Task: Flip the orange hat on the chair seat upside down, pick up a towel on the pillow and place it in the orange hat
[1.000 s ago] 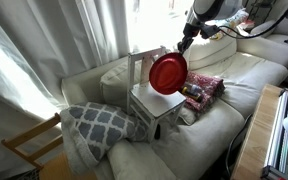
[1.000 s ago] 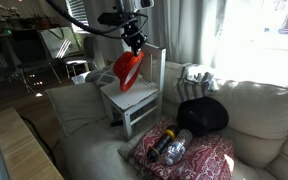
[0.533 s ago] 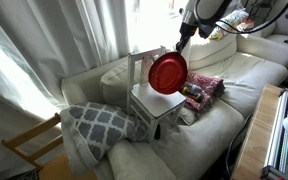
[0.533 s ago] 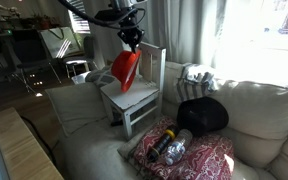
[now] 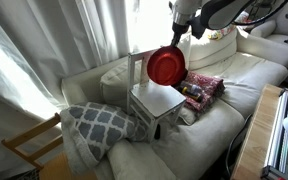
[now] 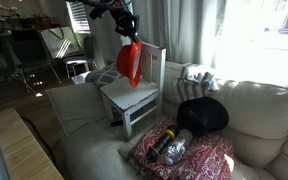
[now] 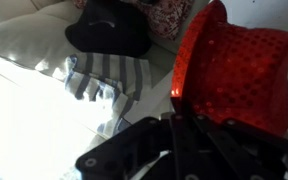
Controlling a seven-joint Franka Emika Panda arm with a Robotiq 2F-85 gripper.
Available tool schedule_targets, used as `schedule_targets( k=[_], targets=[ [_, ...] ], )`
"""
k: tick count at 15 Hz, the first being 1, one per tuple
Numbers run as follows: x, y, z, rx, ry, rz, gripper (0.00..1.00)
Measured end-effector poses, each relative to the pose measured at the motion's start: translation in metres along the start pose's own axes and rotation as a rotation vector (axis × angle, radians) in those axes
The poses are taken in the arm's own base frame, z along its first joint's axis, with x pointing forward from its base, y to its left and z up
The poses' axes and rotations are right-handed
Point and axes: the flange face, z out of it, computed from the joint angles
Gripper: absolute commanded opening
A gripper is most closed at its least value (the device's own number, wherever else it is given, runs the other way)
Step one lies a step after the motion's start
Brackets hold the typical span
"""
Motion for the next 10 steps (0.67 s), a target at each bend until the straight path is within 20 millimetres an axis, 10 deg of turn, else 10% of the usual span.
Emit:
schedule_targets(
  k=[10],
  targets=[
    [-0.032, -0.124, 0.015, -0.288, -0.153, -0.018, 0.01]
  ],
)
